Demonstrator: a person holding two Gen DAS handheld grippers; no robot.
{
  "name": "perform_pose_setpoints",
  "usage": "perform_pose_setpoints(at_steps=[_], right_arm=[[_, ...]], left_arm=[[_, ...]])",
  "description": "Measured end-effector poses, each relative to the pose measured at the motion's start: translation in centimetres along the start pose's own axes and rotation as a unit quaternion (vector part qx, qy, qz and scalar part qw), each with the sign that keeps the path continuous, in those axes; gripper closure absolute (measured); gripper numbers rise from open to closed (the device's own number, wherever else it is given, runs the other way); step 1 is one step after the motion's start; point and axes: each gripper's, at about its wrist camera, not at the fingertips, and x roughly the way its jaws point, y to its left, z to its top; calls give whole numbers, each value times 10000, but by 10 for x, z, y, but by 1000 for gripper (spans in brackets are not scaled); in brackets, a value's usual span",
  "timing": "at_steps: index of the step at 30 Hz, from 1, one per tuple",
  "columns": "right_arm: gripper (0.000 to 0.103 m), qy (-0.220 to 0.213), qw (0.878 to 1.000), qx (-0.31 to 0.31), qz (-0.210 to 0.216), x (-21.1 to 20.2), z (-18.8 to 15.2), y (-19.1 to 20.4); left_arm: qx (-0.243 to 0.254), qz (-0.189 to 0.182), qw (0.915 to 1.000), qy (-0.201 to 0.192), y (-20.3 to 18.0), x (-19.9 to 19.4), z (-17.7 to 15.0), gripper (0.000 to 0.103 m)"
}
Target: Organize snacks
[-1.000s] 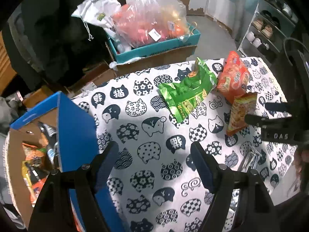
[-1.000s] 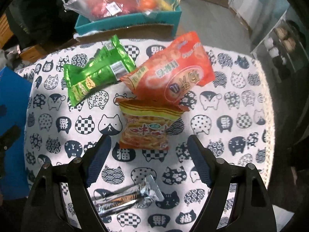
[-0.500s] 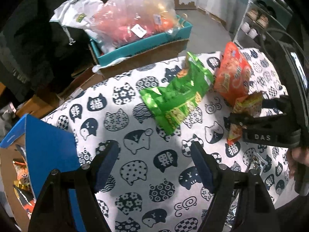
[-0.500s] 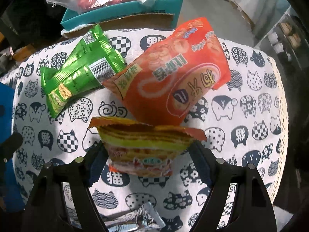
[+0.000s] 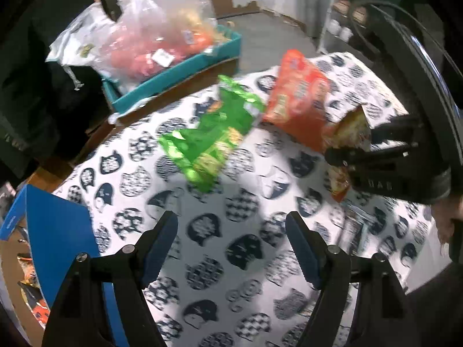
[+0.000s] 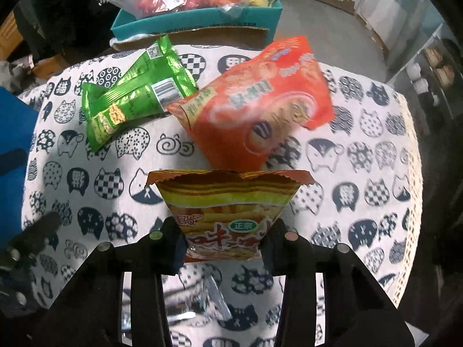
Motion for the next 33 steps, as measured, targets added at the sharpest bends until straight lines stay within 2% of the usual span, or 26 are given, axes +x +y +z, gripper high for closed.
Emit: perform_pose_setpoints(at_steps=[9, 15, 22, 29, 31, 33], right_arm=[[64, 3, 9999, 120, -70, -33, -48, -30], [64, 123, 9992, 374, -58, -41, -73, -56], [64, 122, 9987, 499, -9, -43, -85, -66], [64, 86, 9988, 478, 67, -42, -83, -65], [64, 84, 9988, 482, 96, -41, -83, -66], [64, 93, 9987, 484, 122, -40, -83, -65]], left_arm=[[509, -292, 9982, -87, -47, -16, -17, 25], [671, -554, 9962, 59, -74, -14, -25, 25], [853, -680, 9932, 413, -102, 7, -35, 25], [1014, -632, 9909, 623, -112, 31, -44, 25], [966, -744, 9903, 668, -112, 35, -46, 26], [946, -827, 9894, 721, -112, 39, -47, 38]])
